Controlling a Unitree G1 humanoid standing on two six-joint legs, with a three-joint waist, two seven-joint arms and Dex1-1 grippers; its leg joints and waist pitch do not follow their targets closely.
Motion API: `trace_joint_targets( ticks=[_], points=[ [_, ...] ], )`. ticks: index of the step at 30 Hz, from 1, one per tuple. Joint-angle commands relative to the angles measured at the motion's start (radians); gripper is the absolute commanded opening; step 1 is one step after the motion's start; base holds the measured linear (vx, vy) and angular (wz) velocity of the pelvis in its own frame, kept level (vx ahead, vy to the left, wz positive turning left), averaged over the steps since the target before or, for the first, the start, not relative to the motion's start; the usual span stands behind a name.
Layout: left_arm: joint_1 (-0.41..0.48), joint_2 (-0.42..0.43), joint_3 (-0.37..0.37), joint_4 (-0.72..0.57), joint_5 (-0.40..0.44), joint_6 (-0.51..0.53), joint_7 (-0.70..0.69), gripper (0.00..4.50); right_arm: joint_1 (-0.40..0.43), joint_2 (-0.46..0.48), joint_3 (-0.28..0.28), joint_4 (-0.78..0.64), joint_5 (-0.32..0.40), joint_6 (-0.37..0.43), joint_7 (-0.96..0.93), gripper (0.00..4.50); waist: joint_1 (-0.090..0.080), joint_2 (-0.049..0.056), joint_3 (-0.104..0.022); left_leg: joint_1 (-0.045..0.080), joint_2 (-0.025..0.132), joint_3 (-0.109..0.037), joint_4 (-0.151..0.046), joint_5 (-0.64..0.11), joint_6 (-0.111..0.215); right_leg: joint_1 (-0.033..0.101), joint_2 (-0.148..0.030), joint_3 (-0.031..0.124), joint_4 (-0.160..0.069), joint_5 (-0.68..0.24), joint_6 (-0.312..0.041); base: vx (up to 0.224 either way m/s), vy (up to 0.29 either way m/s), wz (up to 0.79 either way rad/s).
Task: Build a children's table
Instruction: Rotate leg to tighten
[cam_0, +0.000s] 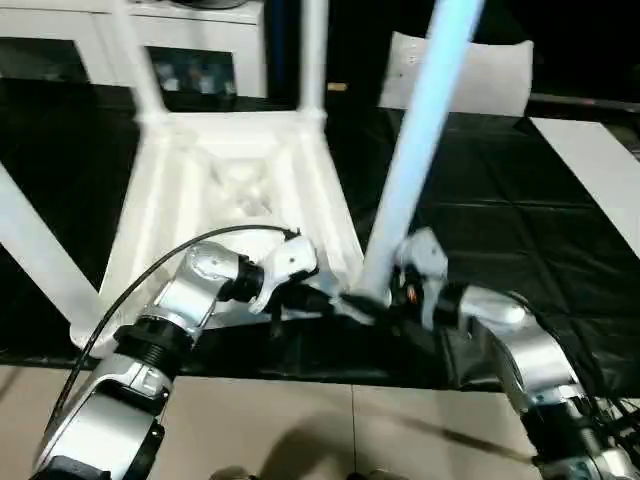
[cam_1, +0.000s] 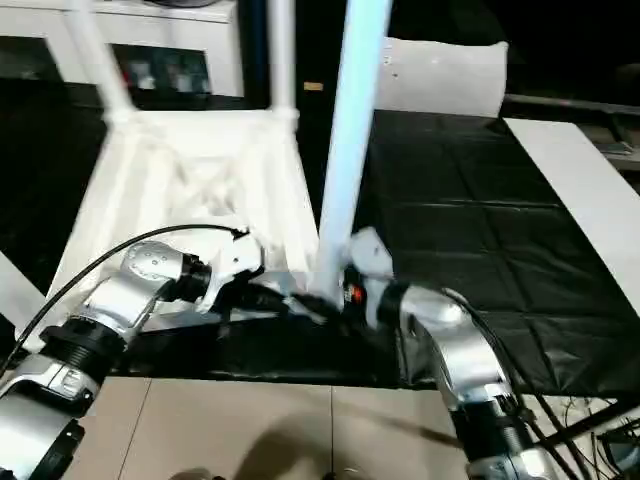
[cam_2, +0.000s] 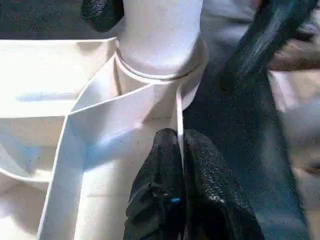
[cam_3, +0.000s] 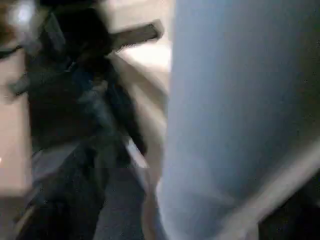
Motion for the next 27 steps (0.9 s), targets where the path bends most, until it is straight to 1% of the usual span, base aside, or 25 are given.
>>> trace_joint_targets(
  ticks=[1,2,4,6,8,10,11,12,15,18,19,20,21,22,23,24,27],
  points=[
    [-0.021,-0.010,-0.044,-0.006,-0.025,-0.055,-0.103,0.00,-0.011,-0.024,0.001,0.010,0.035,-0.010,0.079,3.77,-0.002,-0.001,-0.062,0.003,0.054,-0.013,-0.068,-0.173,0.071,0.058,-0.092,0.060,-0.087,-0.299,-0.167,0.000,0.000,0.00],
    [-0.023,-0.007,-0.049,0.000,-0.022,-0.066,-0.117,0.00,-0.015,-0.030,0.001,0.014,0.045,-0.008,0.097,3.77,0.000,-0.004,-0.062,0.003,0.055,-0.013,-0.069,-0.172,0.069,0.057,-0.092,0.060,-0.087,-0.310,-0.162,0.000,0.000,0.00],
    [-0.027,0.003,-0.060,0.009,-0.019,-0.089,-0.154,0.00,-0.024,-0.047,0.002,0.021,0.074,-0.002,0.146,3.70,0.005,-0.002,-0.063,0.004,0.057,-0.014,-0.069,-0.166,0.069,0.057,-0.093,0.060,-0.085,-0.304,-0.164,0.000,0.000,0.00],
    [-0.032,0.015,-0.071,0.016,-0.015,-0.105,-0.194,0.00,-0.034,-0.071,0.009,0.028,0.103,0.009,0.212,3.41,0.011,-0.004,-0.064,0.005,0.059,-0.013,-0.069,-0.154,0.070,0.057,-0.092,0.059,-0.081,-0.278,-0.172,0.000,0.000,0.00],
    [-0.035,0.020,-0.075,0.021,-0.014,-0.110,-0.215,0.00,-0.037,-0.083,0.012,0.030,0.114,0.018,0.247,3.28,0.019,-0.005,-0.065,0.003,0.060,-0.012,-0.068,-0.136,0.074,0.060,-0.092,0.059,-0.075,-0.246,-0.181,0.000,0.000,0.00],
    [-0.043,0.026,-0.079,0.031,-0.013,-0.120,-0.244,0.00,-0.042,-0.098,0.016,0.032,0.128,0.033,0.293,3.10,0.021,-0.006,-0.066,0.001,0.059,-0.011,-0.067,-0.127,0.074,0.060,-0.091,0.057,-0.074,-0.239,-0.182,0.000,0.000,0.00],
    [-0.046,0.029,-0.082,0.037,-0.011,-0.127,-0.258,0.00,-0.044,-0.106,0.019,0.031,0.134,0.041,0.314,3.10,0.023,-0.006,-0.066,0.002,0.058,-0.011,-0.066,-0.128,0.076,0.060,-0.091,0.057,-0.076,-0.245,-0.179,0.000,0.000,0.00],
    [-0.049,0.031,-0.085,0.042,-0.010,-0.132,-0.268,0.00,-0.045,-0.113,0.023,0.029,0.140,0.049,0.331,2.95,0.024,-0.007,-0.066,0.001,0.060,-0.011,-0.066,-0.127,0.076,0.061,-0.091,0.056,-0.074,-0.251,-0.177,0.000,0.000,0.00],
    [-0.057,0.043,-0.106,0.053,-0.012,-0.154,-0.280,0.00,-0.049,-0.128,0.031,0.028,0.147,0.058,0.364,2.73,0.027,-0.008,-0.066,0.001,0.058,-0.010,-0.065,-0.128,0.074,0.060,-0.090,0.055,-0.076,-0.265,-0.169,0.000,0.000,0.00],
    [-0.067,0.056,-0.132,0.068,-0.023,-0.175,-0.280,0.00,-0.059,-0.139,0.034,0.034,0.158,0.064,0.386,2.41,0.030,-0.010,-0.066,0.001,0.058,-0.011,-0.065,-0.138,0.066,0.059,-0.092,0.056,-0.079,-0.301,-0.155,0.000,0.000,0.00],
    [-0.070,0.059,-0.137,0.071,-0.026,-0.177,-0.280,0.00,-0.061,-0.142,0.036,0.035,0.162,0.066,0.393,2.35,0.031,-0.009,-0.066,0.001,0.059,-0.011,-0.066,-0.135,0.062,0.058,-0.092,0.055,-0.078,-0.302,-0.155,0.000,0.000,0.00],
    [-0.072,0.060,-0.140,0.074,-0.029,-0.178,-0.280,0.00,-0.063,-0.144,0.037,0.036,0.163,0.068,0.400,2.18,0.032,-0.010,-0.067,0.002,0.059,-0.011,-0.065,-0.132,0.059,0.058,-0.091,0.056,-0.076,-0.289,-0.161,0.000,0.000,0.00],
    [-0.075,0.060,-0.141,0.076,-0.028,-0.182,-0.280,0.00,-0.063,-0.144,0.037,0.037,0.163,0.069,0.403,2.18,0.032,-0.010,-0.067,0.002,0.059,-0.011,-0.065,-0.130,0.060,0.057,-0.090,0.055,-0.075,-0.281,-0.165,0.000,0.000,0.00],
    [-0.078,0.060,-0.142,0.079,-0.028,-0.185,-0.280,0.00,-0.064,-0.146,0.037,0.037,0.164,0.070,0.408,2.10,0.034,-0.007,-0.068,0.002,0.060,-0.011,-0.065,-0.124,0.060,0.058,-0.090,0.056,-0.073,-0.262,-0.171,0.000,0.000,0.00],
    [-0.078,0.060,-0.142,0.079,-0.028,-0.185,-0.280,0.00,-0.064,-0.146,0.037,0.037,0.164,0.070,0.408,2.05,0.034,-0.008,-0.067,0.001,0.060,-0.010,-0.065,-0.123,0.060,0.059,-0.090,0.056,-0.073,-0.256,-0.173,0.000,0.000,0.00],
    [-0.080,0.059,-0.140,0.083,-0.028,-0.188,-0.280,0.00,-0.064,-0.145,0.038,0.037,0.165,0.072,0.411,2.04,0.036,-0.010,-0.068,0.001,0.058,-0.010,-0.064,-0.121,0.061,0.060,-0.091,0.055,-0.073,-0.256,-0.171,0.000,0.000,0.00],
    [-0.081,0.057,-0.140,0.088,-0.029,-0.192,-0.280,0.00,-0.062,-0.141,0.039,0.036,0.166,0.073,0.411,1.99,0.039,-0.010,-0.067,0.001,0.057,-0.009,-0.064,-0.122,0.058,0.059,-0.090,0.055,-0.076,-0.275,-0.161,0.000,0.000,0.00]
  ],
)
